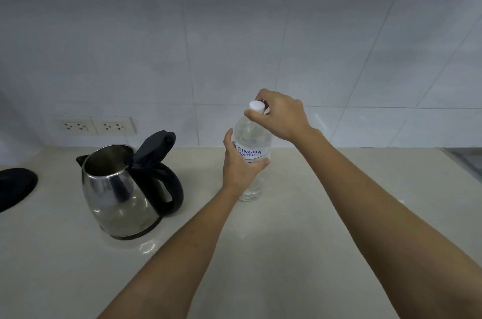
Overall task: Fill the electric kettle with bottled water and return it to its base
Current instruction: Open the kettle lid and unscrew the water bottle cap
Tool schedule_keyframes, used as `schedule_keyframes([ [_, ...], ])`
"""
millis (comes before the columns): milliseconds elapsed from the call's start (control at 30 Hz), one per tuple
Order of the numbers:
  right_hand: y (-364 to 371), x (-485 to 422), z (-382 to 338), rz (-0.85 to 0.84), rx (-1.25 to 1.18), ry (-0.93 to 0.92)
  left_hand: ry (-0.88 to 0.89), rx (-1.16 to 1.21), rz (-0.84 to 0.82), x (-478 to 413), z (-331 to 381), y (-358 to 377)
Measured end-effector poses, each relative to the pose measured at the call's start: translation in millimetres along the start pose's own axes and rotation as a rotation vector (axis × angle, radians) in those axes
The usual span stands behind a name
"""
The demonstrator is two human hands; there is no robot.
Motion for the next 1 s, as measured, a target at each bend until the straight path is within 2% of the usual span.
schedule_keyframes([
  [100,-4.1,4.6,-2.7,-0.006,0.013,-0.055,-0.006,-0.072,0.054,3.9,4.1,-4.2],
  [200,-5.0,11.9,-3.7,-0.024,-0.113,-0.049,-0.003,-0.157,0.088,8.8,10.8,-10.9],
  [300,-2.7,22.7,-7.7,-0.03,-0.217,-0.015,0.028,-0.207,0.086,19.6,14.9,-15.6],
  [567,-9.8,51.9,-38.1,-0.017,-0.3,-0.01,0.101,-0.281,0.008,64.3,6.3,-46.6],
  [800,-18.3,77.6,-94.3,0.059,-0.361,0.028,0.122,-0.257,-0.098,110.4,-0.6,-93.3],
  [1000,-18.6,88.7,-167.3,0.096,-0.356,0.002,0.143,-0.245,-0.111,140.5,-7.2,-154.5],
])
Point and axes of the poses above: each hand's wrist, its own x-axis away from the middle knuckle, its own y-axis out of the palm, z = x × y, the point moved 7 cm from there along -x, towards the middle knuckle, and after that the axes turned 11 degrees about -y, right-handed, at the moved point
